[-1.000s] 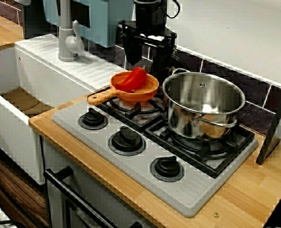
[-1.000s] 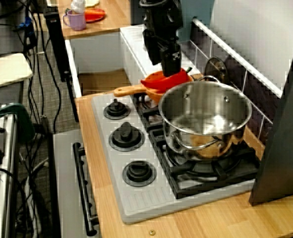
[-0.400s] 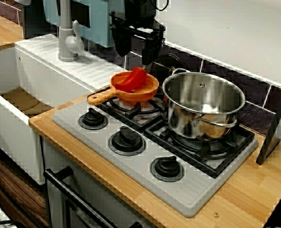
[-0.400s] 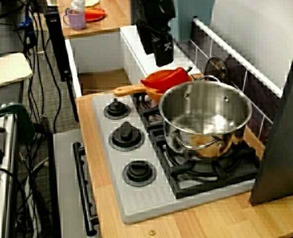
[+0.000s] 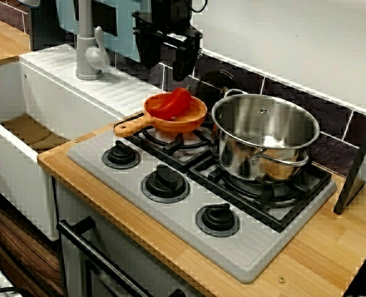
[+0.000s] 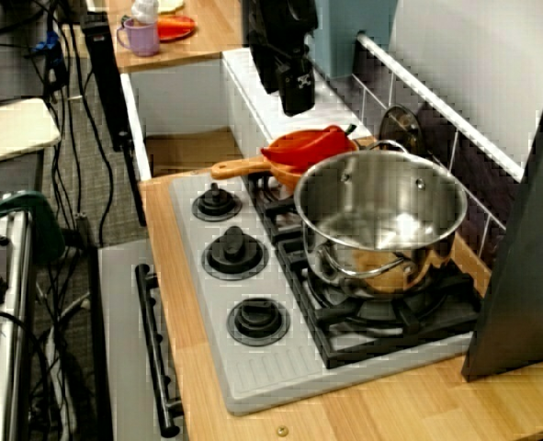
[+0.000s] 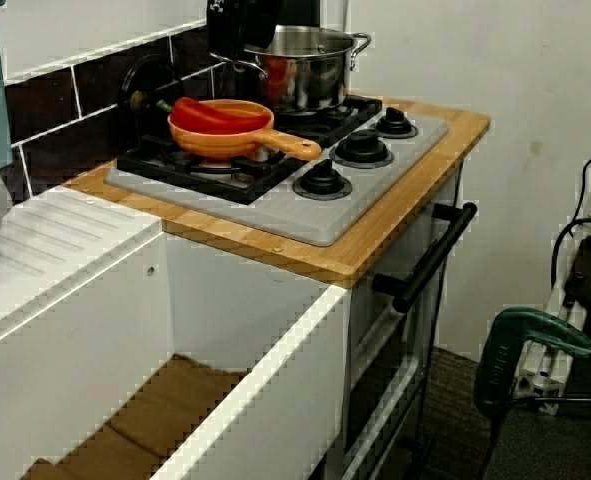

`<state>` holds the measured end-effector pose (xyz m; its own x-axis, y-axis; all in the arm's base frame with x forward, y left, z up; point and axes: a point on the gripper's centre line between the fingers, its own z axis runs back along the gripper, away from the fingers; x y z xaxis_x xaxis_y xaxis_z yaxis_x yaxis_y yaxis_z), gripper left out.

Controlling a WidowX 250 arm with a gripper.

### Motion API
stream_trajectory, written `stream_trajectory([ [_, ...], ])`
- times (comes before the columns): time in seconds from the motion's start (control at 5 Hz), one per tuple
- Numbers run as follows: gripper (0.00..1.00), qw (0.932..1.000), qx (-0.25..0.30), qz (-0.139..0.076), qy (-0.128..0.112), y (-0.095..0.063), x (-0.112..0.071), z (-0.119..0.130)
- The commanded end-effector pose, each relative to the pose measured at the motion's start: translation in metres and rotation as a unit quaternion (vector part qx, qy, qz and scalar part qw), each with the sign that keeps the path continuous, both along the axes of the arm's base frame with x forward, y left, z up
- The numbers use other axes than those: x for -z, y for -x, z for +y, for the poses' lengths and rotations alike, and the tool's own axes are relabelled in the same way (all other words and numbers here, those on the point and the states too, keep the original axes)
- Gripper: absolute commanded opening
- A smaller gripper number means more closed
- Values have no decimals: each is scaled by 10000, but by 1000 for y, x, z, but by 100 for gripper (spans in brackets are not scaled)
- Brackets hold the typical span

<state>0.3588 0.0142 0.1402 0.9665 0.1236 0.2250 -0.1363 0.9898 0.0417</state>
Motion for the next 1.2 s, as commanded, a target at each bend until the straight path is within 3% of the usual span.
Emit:
stream_trajectory([
  [0.0, 100, 9996, -87, -258, -58, -11, -8, 20],
  [0.6, 100, 9999, -102, -86, -98, -24, 19, 27],
  [1.0, 100, 9999, -123, -34, -16, -24, 24, 17],
])
